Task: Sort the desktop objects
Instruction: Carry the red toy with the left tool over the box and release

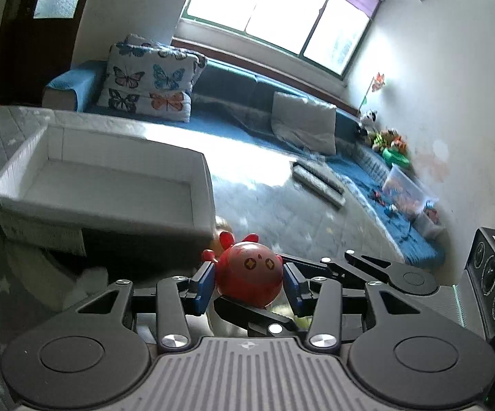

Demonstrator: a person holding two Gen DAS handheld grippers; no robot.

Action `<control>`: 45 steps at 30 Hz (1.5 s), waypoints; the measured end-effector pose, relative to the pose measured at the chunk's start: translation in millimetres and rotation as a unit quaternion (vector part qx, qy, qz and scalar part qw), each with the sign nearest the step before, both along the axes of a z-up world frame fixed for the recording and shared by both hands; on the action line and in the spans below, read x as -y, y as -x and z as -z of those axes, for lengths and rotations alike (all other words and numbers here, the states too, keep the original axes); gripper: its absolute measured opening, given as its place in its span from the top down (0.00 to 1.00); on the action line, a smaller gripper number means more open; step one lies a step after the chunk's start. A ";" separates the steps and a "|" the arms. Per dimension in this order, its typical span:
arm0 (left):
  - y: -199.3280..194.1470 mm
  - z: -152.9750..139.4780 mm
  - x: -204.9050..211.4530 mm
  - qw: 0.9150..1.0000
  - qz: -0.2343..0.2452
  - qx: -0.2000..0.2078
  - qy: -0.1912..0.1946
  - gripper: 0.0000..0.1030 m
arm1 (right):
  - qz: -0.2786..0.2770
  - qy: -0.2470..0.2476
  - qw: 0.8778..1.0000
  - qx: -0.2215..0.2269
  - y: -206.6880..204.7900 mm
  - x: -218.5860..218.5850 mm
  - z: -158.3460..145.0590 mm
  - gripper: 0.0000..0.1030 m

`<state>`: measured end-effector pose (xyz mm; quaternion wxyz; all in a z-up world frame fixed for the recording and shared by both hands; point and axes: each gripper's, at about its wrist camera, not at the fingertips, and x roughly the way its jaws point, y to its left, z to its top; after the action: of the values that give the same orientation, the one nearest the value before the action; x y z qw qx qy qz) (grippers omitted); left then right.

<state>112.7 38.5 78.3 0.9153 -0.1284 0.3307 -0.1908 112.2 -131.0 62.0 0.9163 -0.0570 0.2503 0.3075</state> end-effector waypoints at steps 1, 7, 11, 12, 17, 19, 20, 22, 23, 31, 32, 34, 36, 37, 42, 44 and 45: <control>-5.7 -2.7 -2.4 1.000 -0.002 0.003 0.001 0.55 | -0.001 0.001 1.000 0.005 -8.4 -3.3 -4.2 0.40; -50.8 -8.3 -17.5 1.000 -0.014 0.006 0.004 0.55 | -0.008 0.013 1.000 0.009 -59.9 -23.2 -14.3 0.40; -94.7 5.4 -32.4 0.999 -0.021 -0.019 0.016 0.54 | -0.009 0.029 1.000 -0.004 -97.2 -39.3 -8.1 0.40; -104.3 9.6 -36.5 0.999 -0.023 -0.027 0.020 0.54 | -0.009 0.032 0.999 -0.011 -107.0 -43.4 -4.3 0.40; -151.9 34.6 -55.8 0.997 -0.025 -0.066 0.039 0.54 | -0.007 0.058 0.997 -0.043 -151.0 -65.1 17.2 0.40; -164.8 44.2 -62.2 0.995 -0.026 -0.080 0.048 0.54 | -0.006 0.066 0.996 -0.057 -162.6 -71.1 28.1 0.40; -171.1 49.1 -65.3 0.994 -0.027 -0.088 0.052 0.54 | -0.005 0.070 0.995 -0.064 -168.4 -74.1 33.7 0.40; -182.5 57.9 -70.8 0.993 -0.028 -0.103 0.059 0.54 | -0.005 0.080 0.994 -0.074 -176.9 -79.8 42.7 0.40; -185.9 61.0 -72.8 0.992 -0.029 -0.108 0.062 0.54 | -0.006 0.086 0.993 -0.076 -178.9 -82.5 45.4 0.40; -198.2 76.2 -81.0 0.988 -0.036 -0.131 0.075 0.55 | -0.011 0.126 0.987 -0.095 -192.0 -100.1 66.0 0.40; -198.8 77.4 -81.5 0.987 -0.037 -0.133 0.076 0.55 | -0.011 0.128 0.987 -0.097 -193.2 -101.4 68.4 0.40; -200.1 79.8 -82.5 0.987 -0.039 -0.137 0.077 0.55 | -0.010 0.130 0.987 -0.098 -191.7 -101.9 70.4 0.40; -201.3 82.2 -83.4 0.986 -0.041 -0.142 0.078 0.55 | -0.009 0.133 0.986 -0.099 -189.8 -102.3 72.1 0.40; -201.9 83.4 -83.9 0.986 -0.042 -0.144 0.079 0.55 | -0.009 0.133 0.986 -0.100 -192.7 -102.7 72.3 0.39; -203.1 87.7 -82.9 0.985 -0.045 -0.150 0.075 0.55 | -0.010 0.139 0.985 -0.099 -193.3 -102.5 72.4 0.39; -201.9 86.6 -82.4 0.985 -0.046 -0.149 0.071 0.55 | -0.009 0.137 0.986 -0.099 -193.8 -101.5 72.3 0.38; -201.4 85.8 -81.7 0.986 -0.046 -0.147 0.070 0.55 | -0.009 0.135 0.986 -0.098 -193.4 -100.6 71.3 0.38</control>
<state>314.1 120.2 -7.6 0.8533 -0.2337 0.4411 -0.1505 305.5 -30.5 -9.4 0.8683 -0.1520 0.3780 0.2830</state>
